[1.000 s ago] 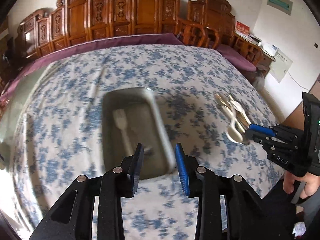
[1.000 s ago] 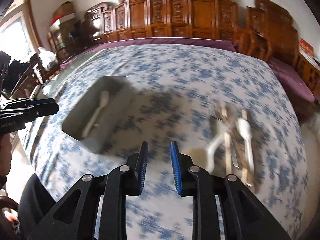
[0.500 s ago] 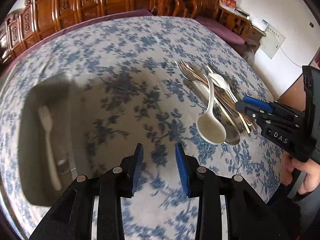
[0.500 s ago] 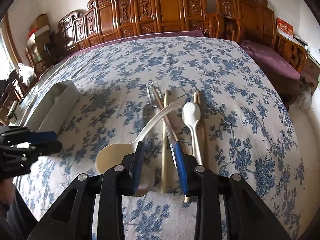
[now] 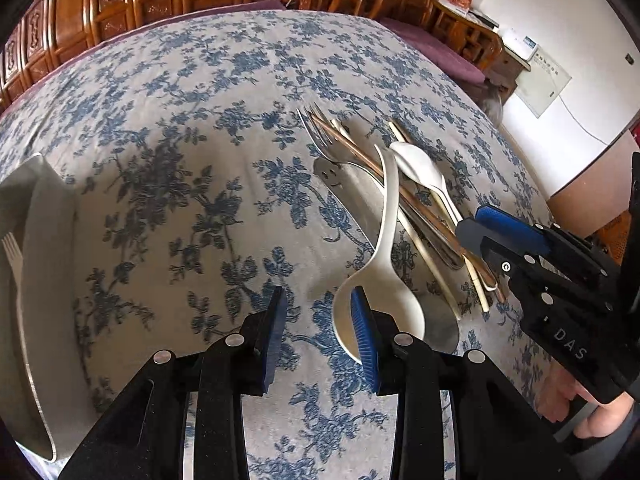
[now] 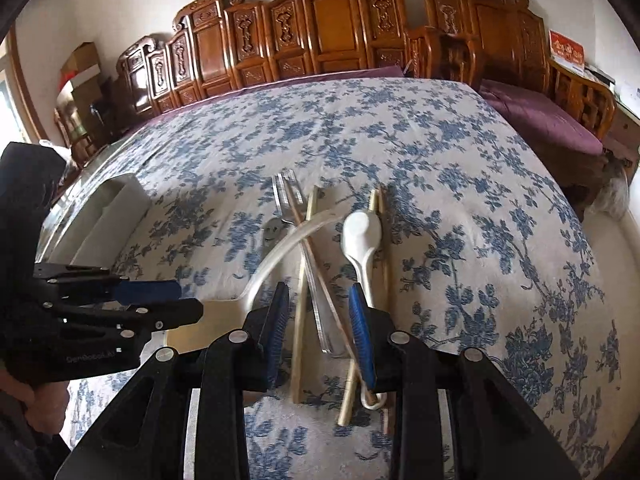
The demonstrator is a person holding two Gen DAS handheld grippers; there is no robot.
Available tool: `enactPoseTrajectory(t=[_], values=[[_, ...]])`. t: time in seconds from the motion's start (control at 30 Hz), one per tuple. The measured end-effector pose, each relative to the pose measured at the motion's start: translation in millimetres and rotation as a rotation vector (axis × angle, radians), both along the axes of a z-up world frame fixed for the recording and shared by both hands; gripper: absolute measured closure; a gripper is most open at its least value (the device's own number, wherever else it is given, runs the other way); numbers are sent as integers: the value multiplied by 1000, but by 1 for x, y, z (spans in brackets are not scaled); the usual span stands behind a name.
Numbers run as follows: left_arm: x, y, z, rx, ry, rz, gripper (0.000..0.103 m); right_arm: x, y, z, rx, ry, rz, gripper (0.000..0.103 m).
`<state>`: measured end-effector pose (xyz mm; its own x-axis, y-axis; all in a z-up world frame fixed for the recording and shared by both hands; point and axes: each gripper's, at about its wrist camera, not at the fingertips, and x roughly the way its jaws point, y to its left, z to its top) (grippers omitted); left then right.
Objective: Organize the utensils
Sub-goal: 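Move the left gripper to the pile and grasp the white rice paddle, then lift the white rice paddle with the left gripper while the right gripper grasps a metal spoon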
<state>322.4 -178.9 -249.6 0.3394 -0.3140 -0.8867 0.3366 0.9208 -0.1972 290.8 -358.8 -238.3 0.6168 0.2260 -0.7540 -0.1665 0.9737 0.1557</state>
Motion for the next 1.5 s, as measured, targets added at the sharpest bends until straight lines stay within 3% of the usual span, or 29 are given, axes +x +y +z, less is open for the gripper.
enactPoseTrajectory(t=[0.37,0.47,0.6,0.97,1.5], values=[[-7,-7,-6,-36,37,2,72,-8,11,2,-38,-12,18,69],[-10,-7,-6,-32,49,2,92,-12,11,4,-33,-17,10,69],[-18,3,3,-40,18,21,100,-14,10,4,-31,-12,4,69],[-46,57,47,-41,-119,103,101,-27,26,2,-59,6,36,69],[-66,92,53,-54,-133,142,101,-34,43,-18,-66,76,58,66]])
